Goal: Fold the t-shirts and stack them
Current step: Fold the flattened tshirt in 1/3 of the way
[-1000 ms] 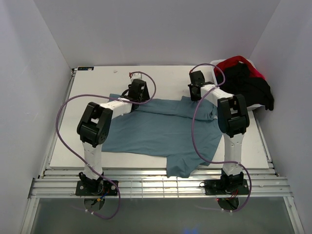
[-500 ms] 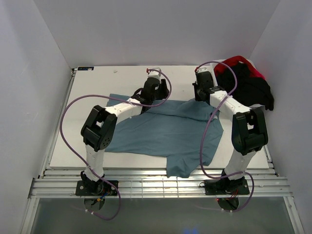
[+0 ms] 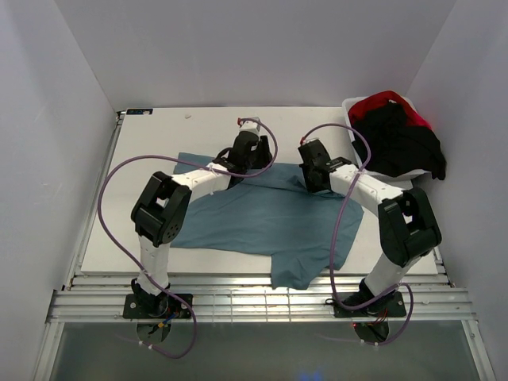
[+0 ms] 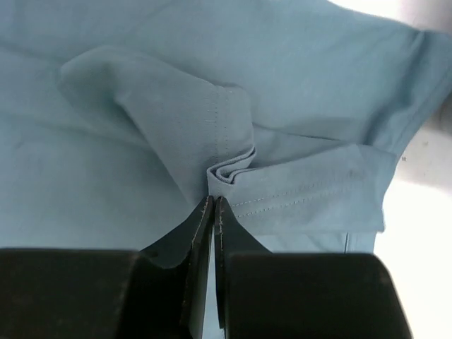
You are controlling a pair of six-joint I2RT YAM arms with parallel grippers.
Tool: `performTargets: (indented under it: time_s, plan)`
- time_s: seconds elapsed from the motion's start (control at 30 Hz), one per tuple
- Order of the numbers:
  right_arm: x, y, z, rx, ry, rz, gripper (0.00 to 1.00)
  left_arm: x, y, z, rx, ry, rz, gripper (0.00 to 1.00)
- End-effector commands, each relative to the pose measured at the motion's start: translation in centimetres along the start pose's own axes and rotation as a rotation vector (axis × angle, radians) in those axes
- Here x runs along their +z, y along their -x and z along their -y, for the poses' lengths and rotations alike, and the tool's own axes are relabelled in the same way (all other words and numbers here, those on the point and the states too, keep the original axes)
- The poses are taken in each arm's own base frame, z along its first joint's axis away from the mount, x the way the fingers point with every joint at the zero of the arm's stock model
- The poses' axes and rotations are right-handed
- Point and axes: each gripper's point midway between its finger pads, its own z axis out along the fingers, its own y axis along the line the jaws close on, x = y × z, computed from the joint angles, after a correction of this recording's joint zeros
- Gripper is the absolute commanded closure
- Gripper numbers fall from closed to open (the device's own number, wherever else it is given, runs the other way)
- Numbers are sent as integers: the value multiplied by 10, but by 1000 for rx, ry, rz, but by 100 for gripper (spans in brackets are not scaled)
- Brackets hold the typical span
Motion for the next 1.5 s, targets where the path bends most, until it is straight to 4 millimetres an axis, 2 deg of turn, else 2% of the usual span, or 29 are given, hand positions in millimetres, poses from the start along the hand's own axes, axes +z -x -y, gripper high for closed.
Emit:
performTargets:
  time_s: [0.0, 0.2, 0.43, 0.63, 0.67, 0.73, 0.8, 0.87, 0.97, 1.03, 1.17, 1.33, 1.47]
  plan:
    - [-32, -7, -4, 29, -42, 9, 92, -26, 33, 23, -25, -65, 61, 38]
    - [-51, -51, -10, 23, -77, -71, 92, -32, 25, 34, -22, -87, 46, 38]
    - [-57, -103, -10, -30, -131, -208, 92, -36, 17, 45, -22, -109, 33, 38]
    - [-62, -120, -19, -49, -115, -246, 91, -37, 13, 50, -9, -116, 25, 38]
    - [-64, -122, -21, -59, -107, -256, 82, -38, 12, 51, -8, -117, 25, 38]
    - [-69, -116, -24, -53, -99, -232, 72, -37, 12, 51, -6, -118, 23, 38]
    - [-74, -109, -28, -45, -76, -202, 53, -37, 10, 53, -3, -124, 16, 38]
    - [-79, -95, -30, -17, -58, -134, 43, -36, 6, 57, -3, -134, 10, 38]
    - [-81, -80, -30, -1, -51, -63, 38, -34, -2, 64, 8, -152, -5, 38]
    - [-76, -69, -34, 7, -44, -17, 38, -33, -6, 71, 17, -172, -11, 38]
    - [-62, -52, -36, 4, -77, 38, 47, -32, -20, 80, 32, -188, -32, 38]
    - [-35, -39, -43, 3, -75, 75, 55, -35, -32, 78, 54, -186, -42, 38]
    - [-18, -34, -40, 15, -83, 85, 59, -35, -38, 73, 76, -175, -48, 38]
